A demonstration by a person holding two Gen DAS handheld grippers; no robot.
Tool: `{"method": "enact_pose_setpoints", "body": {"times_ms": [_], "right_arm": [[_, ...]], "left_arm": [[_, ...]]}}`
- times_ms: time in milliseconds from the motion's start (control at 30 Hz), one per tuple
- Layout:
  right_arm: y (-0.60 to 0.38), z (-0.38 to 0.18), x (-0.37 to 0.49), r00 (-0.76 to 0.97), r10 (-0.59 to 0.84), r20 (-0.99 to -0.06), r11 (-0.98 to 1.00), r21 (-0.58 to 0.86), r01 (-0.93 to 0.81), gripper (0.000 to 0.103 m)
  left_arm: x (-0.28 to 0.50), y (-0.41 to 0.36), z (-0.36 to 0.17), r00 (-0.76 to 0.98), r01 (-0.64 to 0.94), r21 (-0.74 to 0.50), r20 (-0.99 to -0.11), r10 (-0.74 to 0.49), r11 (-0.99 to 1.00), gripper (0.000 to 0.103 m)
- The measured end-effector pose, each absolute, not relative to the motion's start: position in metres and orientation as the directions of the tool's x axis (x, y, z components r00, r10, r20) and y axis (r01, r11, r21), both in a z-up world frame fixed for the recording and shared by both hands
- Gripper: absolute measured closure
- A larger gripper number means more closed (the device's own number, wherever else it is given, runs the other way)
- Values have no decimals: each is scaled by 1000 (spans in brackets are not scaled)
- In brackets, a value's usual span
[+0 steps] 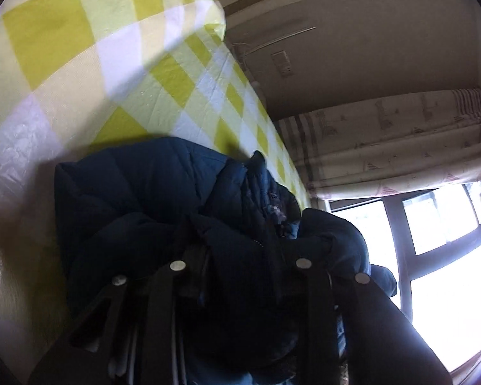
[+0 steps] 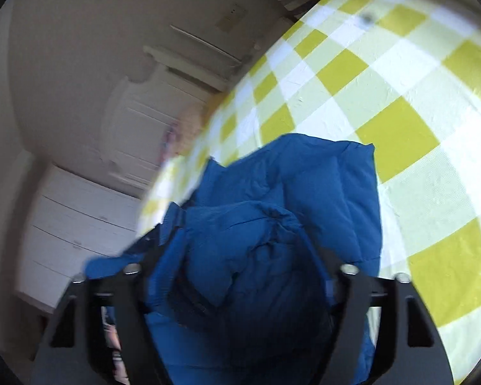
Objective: Fold large clothes
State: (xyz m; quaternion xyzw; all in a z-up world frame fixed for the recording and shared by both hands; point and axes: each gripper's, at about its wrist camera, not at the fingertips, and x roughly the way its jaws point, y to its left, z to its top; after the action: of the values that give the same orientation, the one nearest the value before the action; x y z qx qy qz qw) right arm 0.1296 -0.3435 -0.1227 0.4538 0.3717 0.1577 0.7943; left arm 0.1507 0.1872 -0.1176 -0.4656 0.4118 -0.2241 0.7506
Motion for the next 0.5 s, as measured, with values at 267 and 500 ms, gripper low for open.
{"method": "enact_pose_setpoints", "body": {"times_ms": [267,500], "right_arm": [[-353,-63,92,801,344,-491,789,613,37,8],[-275,-66,150,630,281,-724,959,243,-148,8]], "left_arm": [[99,250,-43,859,26,-821,-274,-434,570,6],[143,177,-36,629,191,-538,-575,-523,821,3]]}}
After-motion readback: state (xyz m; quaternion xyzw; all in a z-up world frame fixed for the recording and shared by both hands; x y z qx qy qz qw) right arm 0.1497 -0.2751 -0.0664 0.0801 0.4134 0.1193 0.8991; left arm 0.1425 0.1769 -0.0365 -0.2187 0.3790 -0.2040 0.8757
